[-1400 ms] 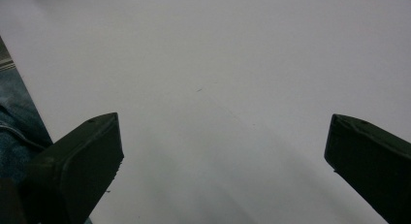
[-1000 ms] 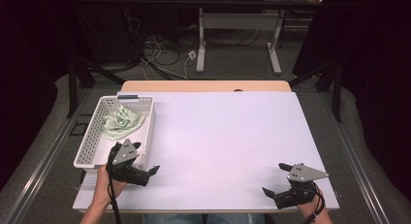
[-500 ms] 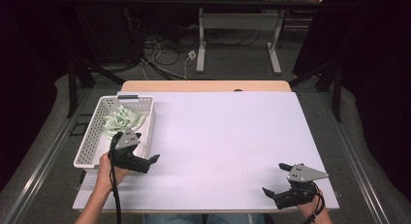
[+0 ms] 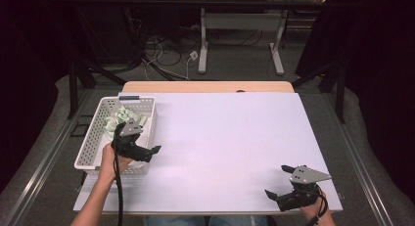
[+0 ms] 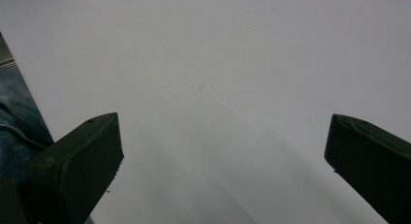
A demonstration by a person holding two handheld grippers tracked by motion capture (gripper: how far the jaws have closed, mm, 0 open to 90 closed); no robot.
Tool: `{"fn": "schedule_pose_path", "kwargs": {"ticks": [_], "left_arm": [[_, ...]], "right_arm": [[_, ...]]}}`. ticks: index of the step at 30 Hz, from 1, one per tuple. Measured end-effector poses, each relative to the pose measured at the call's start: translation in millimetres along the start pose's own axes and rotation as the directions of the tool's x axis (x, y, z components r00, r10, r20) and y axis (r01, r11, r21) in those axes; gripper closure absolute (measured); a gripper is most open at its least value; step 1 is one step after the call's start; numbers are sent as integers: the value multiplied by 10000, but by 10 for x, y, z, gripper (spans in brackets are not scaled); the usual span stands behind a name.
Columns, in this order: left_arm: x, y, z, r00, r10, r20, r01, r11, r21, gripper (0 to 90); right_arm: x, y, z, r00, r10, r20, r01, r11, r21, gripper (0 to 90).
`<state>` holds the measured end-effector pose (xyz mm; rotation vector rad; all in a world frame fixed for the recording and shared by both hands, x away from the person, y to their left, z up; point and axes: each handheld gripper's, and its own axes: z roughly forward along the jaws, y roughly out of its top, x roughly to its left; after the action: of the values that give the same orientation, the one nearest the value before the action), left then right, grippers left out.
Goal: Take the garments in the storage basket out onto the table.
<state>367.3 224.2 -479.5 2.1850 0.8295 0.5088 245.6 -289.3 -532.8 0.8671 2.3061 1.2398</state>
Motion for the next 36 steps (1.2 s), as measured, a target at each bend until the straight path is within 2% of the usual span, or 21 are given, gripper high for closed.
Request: {"fn": "schedule_pose_path", "kwargs": {"ticks": [4,10,11,14,17,18,22,31,32,33,36], "left_arm": [[82,22,23,9999,-139,-16,139,9999,98,0],[200,39,46,9988,-425,-260,432,9987,265,0],[255,35,64,9977,-509,-447,531,9973,503,0],[353,17,88,9950,-823,-560,858,9944,623,0],[452,4,112,9936,-921,-656,972,9922,786,0],[452,4,112,9936,-921,-656,972,9922,786,0],[598,-12,135,9917,-1134,-608,1187,9886,926,0],[713,-25,133,9883,-1330,-748,1398,9858,934,0],[745,-35,133,9855,-1482,-828,1547,9849,775,0],[745,-35,133,9855,-1482,-828,1547,9849,775,0],[801,-48,134,9847,-1488,-902,1573,9829,960,0]], "right_arm": [[0,-3,-1,10000,13,-31,-12,10000,47,0],[-6,-5,-4,10000,3,2,-3,10000,37,0],[-4,-4,-1,10000,6,16,-6,10000,-22,0],[-6,-3,-1,10000,9,-35,-9,10000,86,0],[-1,-3,-2,10000,-15,-40,15,10000,63,0],[-1,-3,-2,10000,-15,-40,15,10000,63,0],[-7,-8,1,10000,52,-5,-52,10000,53,0],[-8,-7,0,10000,-9,-9,10,9999,156,0],[-8,-10,2,10000,-12,6,12,9999,101,0],[-8,-10,2,10000,-12,6,12,9999,101,0],[-7,-9,-1,10000,38,-9,-38,10000,74,0]]}}
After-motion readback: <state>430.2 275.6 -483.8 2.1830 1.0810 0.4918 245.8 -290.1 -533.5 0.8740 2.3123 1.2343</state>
